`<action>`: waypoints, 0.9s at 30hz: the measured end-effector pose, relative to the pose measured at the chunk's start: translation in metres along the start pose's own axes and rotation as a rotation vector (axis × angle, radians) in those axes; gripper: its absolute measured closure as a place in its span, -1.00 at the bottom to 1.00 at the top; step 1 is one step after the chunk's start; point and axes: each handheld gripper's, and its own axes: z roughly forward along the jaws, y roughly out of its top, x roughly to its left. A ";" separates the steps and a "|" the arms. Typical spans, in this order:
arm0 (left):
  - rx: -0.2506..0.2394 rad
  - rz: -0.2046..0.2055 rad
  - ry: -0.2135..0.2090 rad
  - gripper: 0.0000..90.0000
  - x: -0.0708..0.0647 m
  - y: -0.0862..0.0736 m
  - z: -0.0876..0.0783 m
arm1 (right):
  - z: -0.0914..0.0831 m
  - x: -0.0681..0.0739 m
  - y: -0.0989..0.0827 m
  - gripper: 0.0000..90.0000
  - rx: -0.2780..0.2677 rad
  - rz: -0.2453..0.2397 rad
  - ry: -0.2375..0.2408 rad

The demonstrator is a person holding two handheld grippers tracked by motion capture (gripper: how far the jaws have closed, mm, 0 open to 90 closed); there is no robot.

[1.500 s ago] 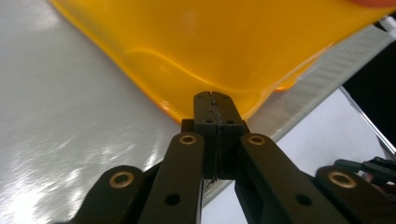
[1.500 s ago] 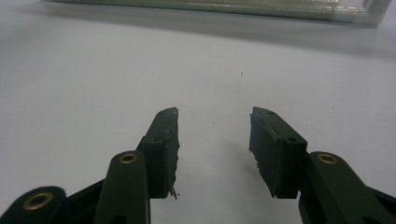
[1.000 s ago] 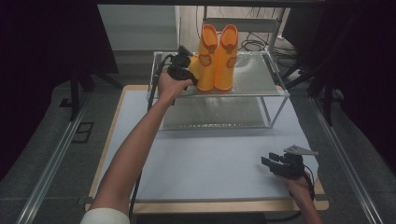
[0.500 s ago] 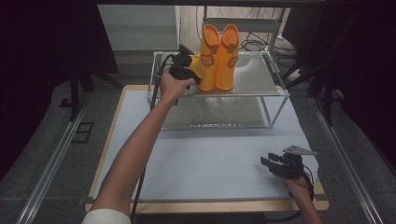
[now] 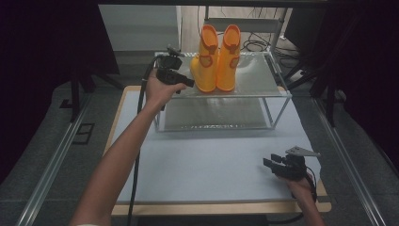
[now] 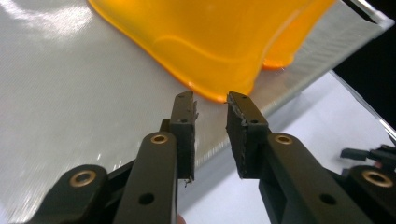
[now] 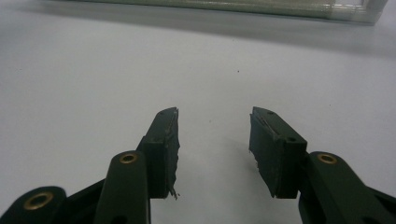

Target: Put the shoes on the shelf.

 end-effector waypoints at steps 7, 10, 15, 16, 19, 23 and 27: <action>-0.009 0.038 -0.043 0.46 0.001 -0.023 -0.022 | 0.002 0.001 0.000 0.16 0.004 -0.001 -0.003; -0.010 0.052 -0.068 0.37 -0.001 -0.033 -0.030 | 0.002 0.000 -0.001 0.16 0.006 -0.001 -0.004; -0.027 0.077 -0.094 0.22 -0.006 -0.054 -0.044 | 0.002 0.000 -0.001 0.16 0.003 0.002 -0.005; -0.028 0.080 -0.106 0.19 -0.006 -0.059 -0.046 | 0.001 0.000 -0.001 0.16 0.002 0.003 -0.005; -0.033 0.091 -0.124 0.12 -0.007 -0.075 -0.053 | 0.002 0.000 -0.001 0.15 0.004 0.003 -0.005; -0.025 0.118 -0.125 0.06 -0.008 -0.094 -0.060 | 0.002 0.002 -0.001 0.15 0.010 -0.004 -0.003; -0.013 0.145 -0.125 0.04 -0.010 -0.115 -0.065 | 0.003 0.002 -0.001 0.15 0.011 -0.009 -0.004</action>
